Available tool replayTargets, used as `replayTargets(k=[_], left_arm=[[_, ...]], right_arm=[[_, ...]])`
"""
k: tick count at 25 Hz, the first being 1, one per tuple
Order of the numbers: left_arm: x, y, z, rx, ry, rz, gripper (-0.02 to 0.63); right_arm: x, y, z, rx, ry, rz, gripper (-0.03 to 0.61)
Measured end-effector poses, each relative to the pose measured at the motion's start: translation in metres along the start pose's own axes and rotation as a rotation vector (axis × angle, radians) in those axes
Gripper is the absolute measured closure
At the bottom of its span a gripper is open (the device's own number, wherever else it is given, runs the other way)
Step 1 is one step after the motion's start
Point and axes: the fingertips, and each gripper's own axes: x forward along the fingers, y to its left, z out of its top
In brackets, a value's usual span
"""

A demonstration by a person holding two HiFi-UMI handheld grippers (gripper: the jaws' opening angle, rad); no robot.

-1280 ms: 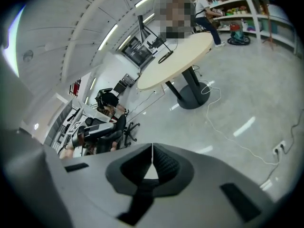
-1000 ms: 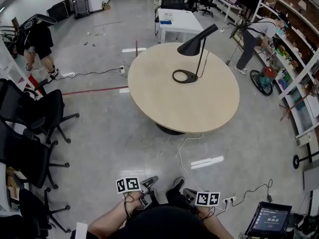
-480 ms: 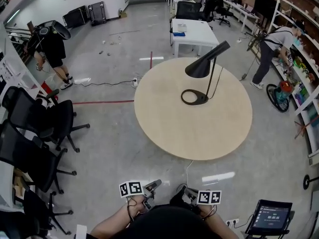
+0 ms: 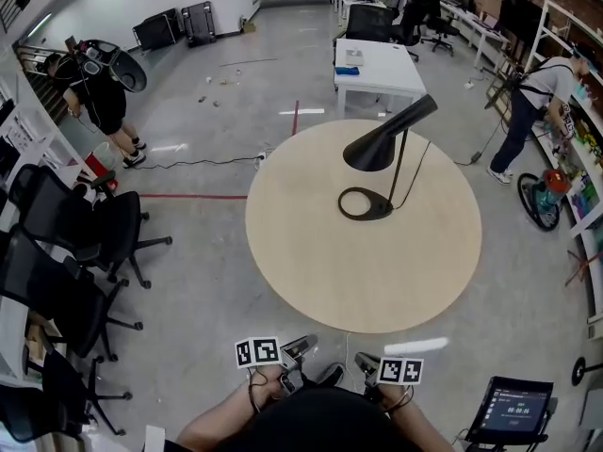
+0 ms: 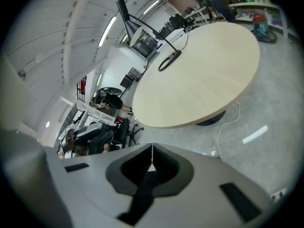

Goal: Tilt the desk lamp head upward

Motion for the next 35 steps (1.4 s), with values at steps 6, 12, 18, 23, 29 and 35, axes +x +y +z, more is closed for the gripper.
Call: replayTargets(k=[6,12,18,23,29,35], left_arm=[[0.008,0.002,0.036,-0.026,-0.039,0.022,0.465],[0.04,-0.009,0.084,-0.011,-0.001,-0.006,0.465],[0.082,-0.038,0.145,0.047,0.055,-0.076,0.465],[0.1,-0.071,0.201,0.186,0.054,-0.148,0.465],[0.119,-0.117,0.26,0.31,0.012,-0.241,0.465],[0.133,-0.149,0.307,0.431,-0.025,-0.278,0.465]], right_arm=[[0.003,-0.011,0.044,0.025,-0.048,-0.016,0.574],[0.008,-0.017,0.1,0.02,-0.151,-0.09,0.574],[0.015,-0.013,0.156,0.05,-0.207,-0.116,0.575],[0.005,0.002,0.222,0.014,-0.335,-0.163,0.575],[-0.02,0.026,0.295,-0.088,-0.48,-0.234,0.574],[-0.03,0.05,0.356,-0.178,-0.57,-0.248,0.574]])
